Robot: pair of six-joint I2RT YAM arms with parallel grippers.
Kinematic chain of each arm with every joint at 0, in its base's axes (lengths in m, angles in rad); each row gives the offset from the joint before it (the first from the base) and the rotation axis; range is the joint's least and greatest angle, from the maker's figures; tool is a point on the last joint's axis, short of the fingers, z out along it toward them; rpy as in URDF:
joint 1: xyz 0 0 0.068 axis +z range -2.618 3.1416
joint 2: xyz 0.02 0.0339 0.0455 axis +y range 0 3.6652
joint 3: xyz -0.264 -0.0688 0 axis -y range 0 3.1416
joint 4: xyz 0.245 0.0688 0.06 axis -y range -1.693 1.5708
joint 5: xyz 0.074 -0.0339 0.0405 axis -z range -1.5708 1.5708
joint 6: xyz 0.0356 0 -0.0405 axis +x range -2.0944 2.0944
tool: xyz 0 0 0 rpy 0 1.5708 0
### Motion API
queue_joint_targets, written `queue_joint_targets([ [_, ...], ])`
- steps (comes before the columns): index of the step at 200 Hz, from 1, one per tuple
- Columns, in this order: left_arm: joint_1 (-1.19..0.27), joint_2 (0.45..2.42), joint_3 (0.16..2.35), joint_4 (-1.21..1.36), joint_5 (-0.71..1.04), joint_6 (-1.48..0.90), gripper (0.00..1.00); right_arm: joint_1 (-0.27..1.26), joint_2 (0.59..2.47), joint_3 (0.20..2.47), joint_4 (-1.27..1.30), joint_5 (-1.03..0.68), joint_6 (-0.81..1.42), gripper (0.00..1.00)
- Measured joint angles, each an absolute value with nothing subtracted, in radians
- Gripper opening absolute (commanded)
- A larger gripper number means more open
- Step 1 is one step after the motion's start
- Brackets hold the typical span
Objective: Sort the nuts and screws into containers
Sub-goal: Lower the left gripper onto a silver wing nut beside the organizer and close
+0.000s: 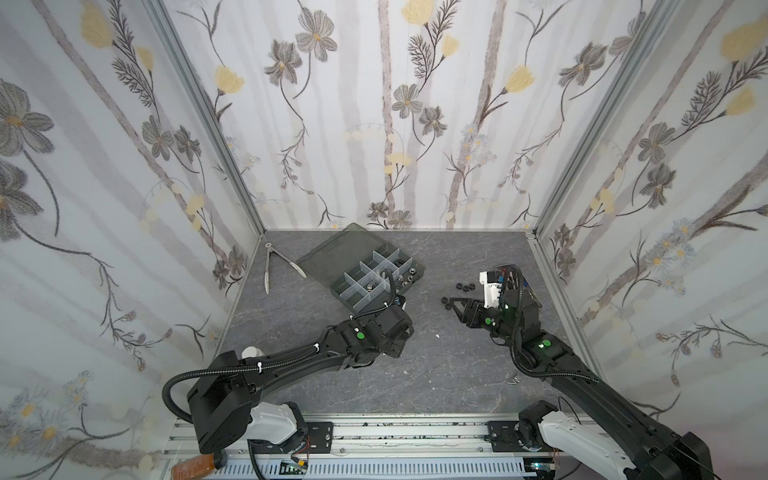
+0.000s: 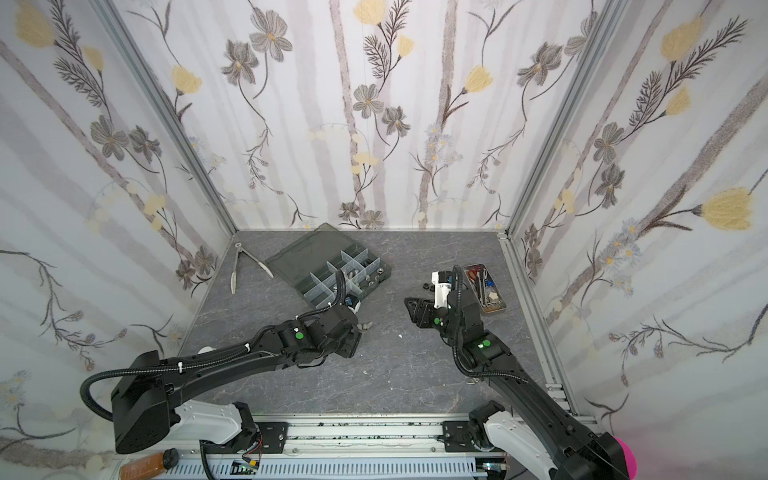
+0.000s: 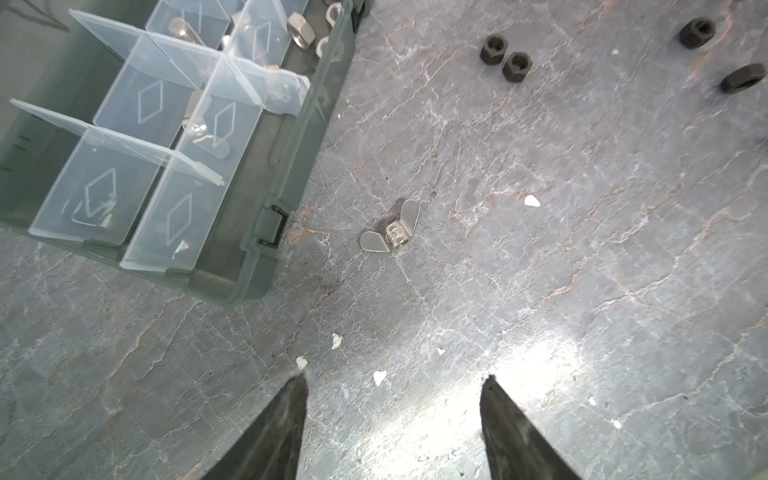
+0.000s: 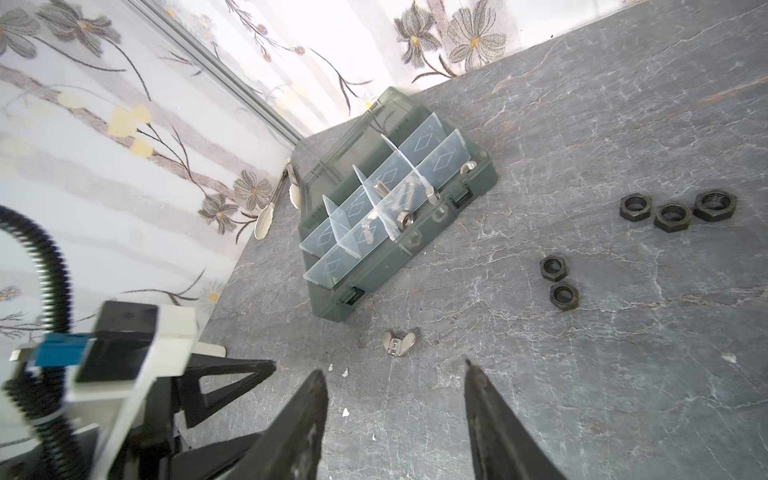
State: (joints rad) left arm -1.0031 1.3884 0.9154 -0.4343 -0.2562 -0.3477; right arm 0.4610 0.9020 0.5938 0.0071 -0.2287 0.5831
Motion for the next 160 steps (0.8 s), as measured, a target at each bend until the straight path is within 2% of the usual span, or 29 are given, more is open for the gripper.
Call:
queue_joint_targets([
  [61,-1.006,1.535,0.913,-0.363,-0.271,-0.327,0.73,0.453,0.854,0.548,-0.005,-0.231,0.583,0.55],
  [160,-0.976,1.756,1.032,-0.300,-0.314,-0.287,0.71,0.426,0.852,0.514,-0.007,-0.260,0.574,0.56],
])
